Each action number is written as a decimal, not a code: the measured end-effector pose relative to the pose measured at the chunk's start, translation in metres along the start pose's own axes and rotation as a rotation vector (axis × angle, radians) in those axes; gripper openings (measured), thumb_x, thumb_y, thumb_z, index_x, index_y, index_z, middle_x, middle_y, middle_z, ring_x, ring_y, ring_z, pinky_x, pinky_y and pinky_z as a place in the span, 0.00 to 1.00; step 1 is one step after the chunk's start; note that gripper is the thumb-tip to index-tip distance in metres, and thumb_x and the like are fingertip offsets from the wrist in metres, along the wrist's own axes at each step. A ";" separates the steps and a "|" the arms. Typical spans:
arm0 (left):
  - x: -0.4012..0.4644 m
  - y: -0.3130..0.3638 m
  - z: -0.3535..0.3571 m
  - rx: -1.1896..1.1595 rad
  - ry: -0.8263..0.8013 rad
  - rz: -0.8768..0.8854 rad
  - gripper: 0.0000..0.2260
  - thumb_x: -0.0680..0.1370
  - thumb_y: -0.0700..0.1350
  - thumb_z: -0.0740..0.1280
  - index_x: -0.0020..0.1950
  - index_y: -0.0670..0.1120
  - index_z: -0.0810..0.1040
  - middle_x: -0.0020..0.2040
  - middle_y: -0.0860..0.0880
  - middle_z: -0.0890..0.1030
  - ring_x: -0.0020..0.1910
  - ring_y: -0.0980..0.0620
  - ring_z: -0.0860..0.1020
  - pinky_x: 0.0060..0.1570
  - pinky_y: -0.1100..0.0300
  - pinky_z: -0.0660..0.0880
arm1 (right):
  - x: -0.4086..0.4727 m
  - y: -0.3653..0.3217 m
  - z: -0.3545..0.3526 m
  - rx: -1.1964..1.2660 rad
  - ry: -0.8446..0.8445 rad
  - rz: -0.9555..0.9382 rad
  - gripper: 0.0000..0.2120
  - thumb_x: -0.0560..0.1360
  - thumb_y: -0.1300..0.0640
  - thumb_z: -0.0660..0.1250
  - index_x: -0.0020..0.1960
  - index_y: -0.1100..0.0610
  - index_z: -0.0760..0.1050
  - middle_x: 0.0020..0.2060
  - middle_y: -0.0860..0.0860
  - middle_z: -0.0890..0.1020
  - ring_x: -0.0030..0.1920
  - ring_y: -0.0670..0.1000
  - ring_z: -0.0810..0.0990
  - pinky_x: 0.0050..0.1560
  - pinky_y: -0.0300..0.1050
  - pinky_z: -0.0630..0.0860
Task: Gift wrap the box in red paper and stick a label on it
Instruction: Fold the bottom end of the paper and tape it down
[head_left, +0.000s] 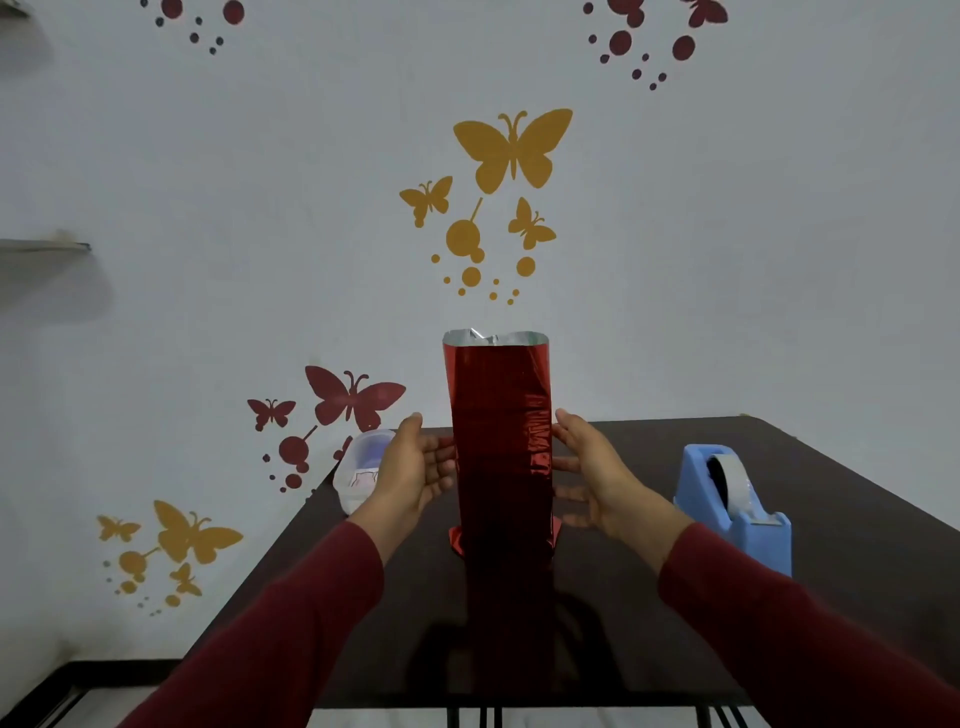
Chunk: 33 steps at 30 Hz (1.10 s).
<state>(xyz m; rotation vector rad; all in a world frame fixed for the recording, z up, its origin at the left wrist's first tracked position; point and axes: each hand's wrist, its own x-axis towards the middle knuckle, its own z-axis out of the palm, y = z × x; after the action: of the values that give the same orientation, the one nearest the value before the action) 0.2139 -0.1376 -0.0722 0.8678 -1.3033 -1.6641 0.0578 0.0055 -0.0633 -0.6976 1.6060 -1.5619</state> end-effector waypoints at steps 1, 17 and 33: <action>-0.003 -0.002 0.000 -0.006 0.043 0.053 0.24 0.85 0.55 0.55 0.56 0.37 0.82 0.41 0.45 0.81 0.36 0.51 0.76 0.37 0.57 0.73 | 0.001 0.001 -0.003 -0.013 0.007 -0.001 0.30 0.79 0.31 0.56 0.77 0.42 0.67 0.71 0.52 0.73 0.69 0.61 0.73 0.65 0.64 0.69; -0.055 -0.084 0.141 0.653 -0.405 0.777 0.21 0.73 0.49 0.78 0.64 0.53 0.76 0.57 0.57 0.76 0.42 0.55 0.78 0.42 0.70 0.73 | -0.067 0.018 -0.137 -0.590 0.706 -0.430 0.04 0.76 0.50 0.69 0.44 0.47 0.82 0.38 0.42 0.83 0.41 0.45 0.82 0.39 0.43 0.75; -0.035 -0.159 0.218 0.727 -0.664 0.677 0.49 0.69 0.66 0.75 0.82 0.65 0.49 0.82 0.66 0.46 0.81 0.54 0.53 0.75 0.47 0.64 | -0.031 0.009 -0.181 -0.056 0.363 0.347 0.09 0.80 0.54 0.71 0.53 0.60 0.78 0.49 0.56 0.76 0.46 0.60 0.76 0.50 0.70 0.80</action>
<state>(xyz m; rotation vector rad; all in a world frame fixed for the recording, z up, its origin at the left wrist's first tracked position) 0.0042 0.0000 -0.1776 0.1491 -2.4088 -0.9303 -0.0731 0.1336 -0.0765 -0.1487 1.9196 -1.4428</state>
